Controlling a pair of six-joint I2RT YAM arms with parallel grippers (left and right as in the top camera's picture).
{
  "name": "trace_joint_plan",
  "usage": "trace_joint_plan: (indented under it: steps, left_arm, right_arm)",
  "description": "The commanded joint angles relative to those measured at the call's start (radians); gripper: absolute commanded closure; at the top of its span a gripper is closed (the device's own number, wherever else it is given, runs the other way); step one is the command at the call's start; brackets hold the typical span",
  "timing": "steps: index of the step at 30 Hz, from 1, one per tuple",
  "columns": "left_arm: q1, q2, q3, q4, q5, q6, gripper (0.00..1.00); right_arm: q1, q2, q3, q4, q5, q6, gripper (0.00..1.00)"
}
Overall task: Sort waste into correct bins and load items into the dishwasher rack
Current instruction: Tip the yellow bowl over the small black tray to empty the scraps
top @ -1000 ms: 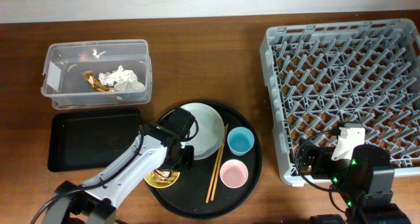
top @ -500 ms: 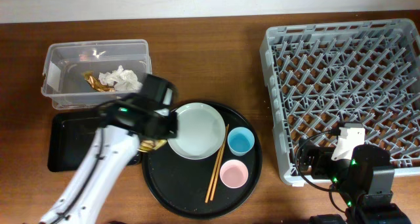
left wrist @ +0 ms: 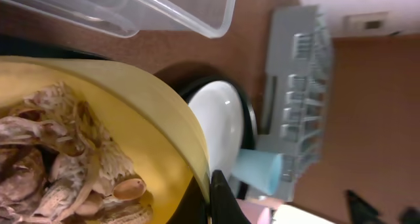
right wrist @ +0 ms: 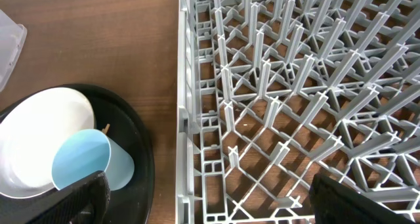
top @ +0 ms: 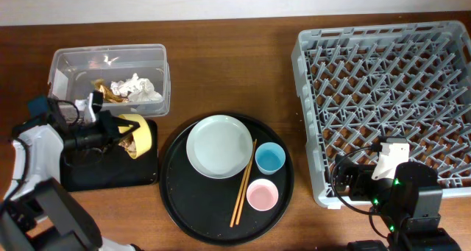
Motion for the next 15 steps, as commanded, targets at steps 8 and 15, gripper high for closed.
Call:
trace_joint_plan:
  steps: [8, 15]
  left_arm:
    - [0.139, 0.098, -0.005, -0.016, 0.343, 0.121, 1.0]
    - [0.167, 0.098, -0.005, -0.036, 0.262, 0.284, 1.0]
  right_arm:
    - [0.005, -0.003, 0.017, 0.002, -0.002, 0.001, 0.02]
    - [0.005, -0.003, 0.017, 0.003, -0.002, 0.001, 0.01]
